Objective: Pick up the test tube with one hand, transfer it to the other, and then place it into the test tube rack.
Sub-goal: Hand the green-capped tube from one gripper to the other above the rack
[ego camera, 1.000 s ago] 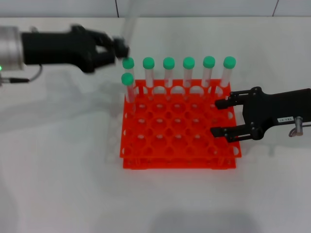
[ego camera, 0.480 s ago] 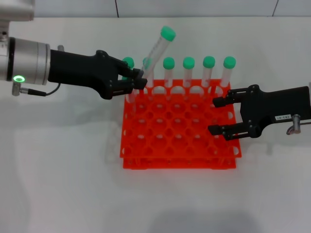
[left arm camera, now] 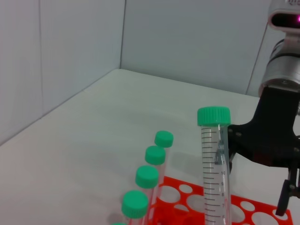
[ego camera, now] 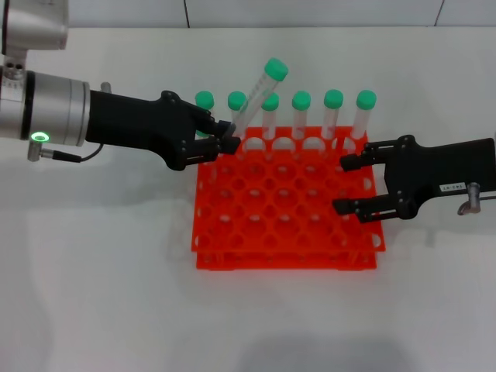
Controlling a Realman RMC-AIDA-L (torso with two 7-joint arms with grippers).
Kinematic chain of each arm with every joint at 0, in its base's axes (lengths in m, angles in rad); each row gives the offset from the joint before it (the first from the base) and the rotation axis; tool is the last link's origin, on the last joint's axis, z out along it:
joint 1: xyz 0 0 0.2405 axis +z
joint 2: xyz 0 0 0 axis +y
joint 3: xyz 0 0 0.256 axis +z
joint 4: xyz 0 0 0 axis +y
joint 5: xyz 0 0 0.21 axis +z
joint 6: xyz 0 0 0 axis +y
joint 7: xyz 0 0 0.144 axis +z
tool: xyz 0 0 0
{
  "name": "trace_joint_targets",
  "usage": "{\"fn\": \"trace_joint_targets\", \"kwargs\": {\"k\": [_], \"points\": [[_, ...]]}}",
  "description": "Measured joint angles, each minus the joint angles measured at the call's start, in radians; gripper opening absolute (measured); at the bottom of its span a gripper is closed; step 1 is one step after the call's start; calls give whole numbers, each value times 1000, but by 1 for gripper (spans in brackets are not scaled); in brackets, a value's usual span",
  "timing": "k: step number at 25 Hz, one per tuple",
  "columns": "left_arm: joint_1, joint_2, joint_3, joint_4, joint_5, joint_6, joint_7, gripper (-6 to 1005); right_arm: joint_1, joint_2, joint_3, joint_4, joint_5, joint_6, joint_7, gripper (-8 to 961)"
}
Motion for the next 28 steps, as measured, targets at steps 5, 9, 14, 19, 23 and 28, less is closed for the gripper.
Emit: {"fn": "trace_joint_targets", "kwargs": {"k": [5,9,14,19,23,28], "points": [[-4,-4,0,-1,8,-7,3,270,-5,8,48,0,2,0,16,720],[-8,-6,0,-1,18,-10,3,275,1,9,106,0,3,0,70,720],[-16,-9,0,-2,20,-10,0,281,1,12,135,-6,46,6,130,721],[-19,-10,0,-2,21,-11,0,287,-11,14,137,20,168,12,128,721],[-21,-14,0,2,22,-11,2,292,3,16,130,112,287,10,91,721],[-29,-18,0,2,27,-15,4,298,46,24,100,294,459,3,-29,720]]}}
